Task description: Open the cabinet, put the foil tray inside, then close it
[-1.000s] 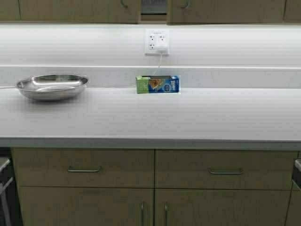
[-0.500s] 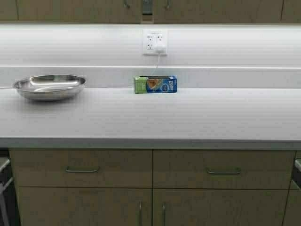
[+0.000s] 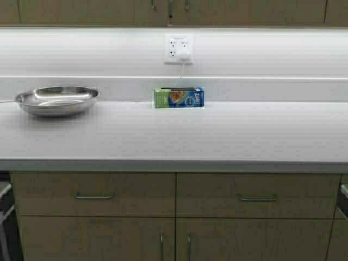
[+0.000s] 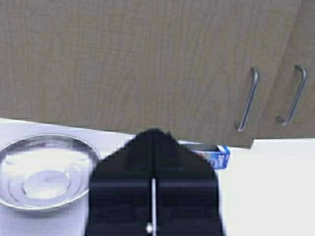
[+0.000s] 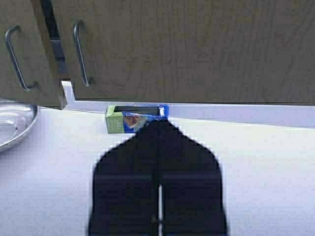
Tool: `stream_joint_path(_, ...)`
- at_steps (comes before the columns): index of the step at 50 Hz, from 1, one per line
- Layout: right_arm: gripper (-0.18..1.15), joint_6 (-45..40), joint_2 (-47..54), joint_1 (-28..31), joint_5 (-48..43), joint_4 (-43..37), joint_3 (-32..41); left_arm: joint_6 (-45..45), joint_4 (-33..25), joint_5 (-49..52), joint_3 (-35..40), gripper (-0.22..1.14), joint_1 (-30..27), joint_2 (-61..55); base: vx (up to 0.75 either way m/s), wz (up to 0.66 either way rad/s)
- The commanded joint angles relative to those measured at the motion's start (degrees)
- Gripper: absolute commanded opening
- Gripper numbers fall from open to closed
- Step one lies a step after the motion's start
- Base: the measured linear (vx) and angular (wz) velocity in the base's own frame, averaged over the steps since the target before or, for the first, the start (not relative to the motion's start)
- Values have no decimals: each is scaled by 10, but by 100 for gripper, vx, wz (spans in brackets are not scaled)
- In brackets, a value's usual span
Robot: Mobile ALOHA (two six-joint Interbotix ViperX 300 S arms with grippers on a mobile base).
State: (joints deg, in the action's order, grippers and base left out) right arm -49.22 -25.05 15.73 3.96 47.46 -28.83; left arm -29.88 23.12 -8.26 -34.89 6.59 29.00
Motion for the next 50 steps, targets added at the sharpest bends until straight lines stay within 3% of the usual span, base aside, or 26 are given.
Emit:
stream_joint_path(1, 7, 0, -4, 1, -3, 0, 5, 0, 1, -4, 7, 4, 1, 7, 0, 0)
stream_joint_path(50, 7, 1, 7, 1, 0, 2, 3, 2, 1, -10, 23, 4, 1, -11, 0, 0)
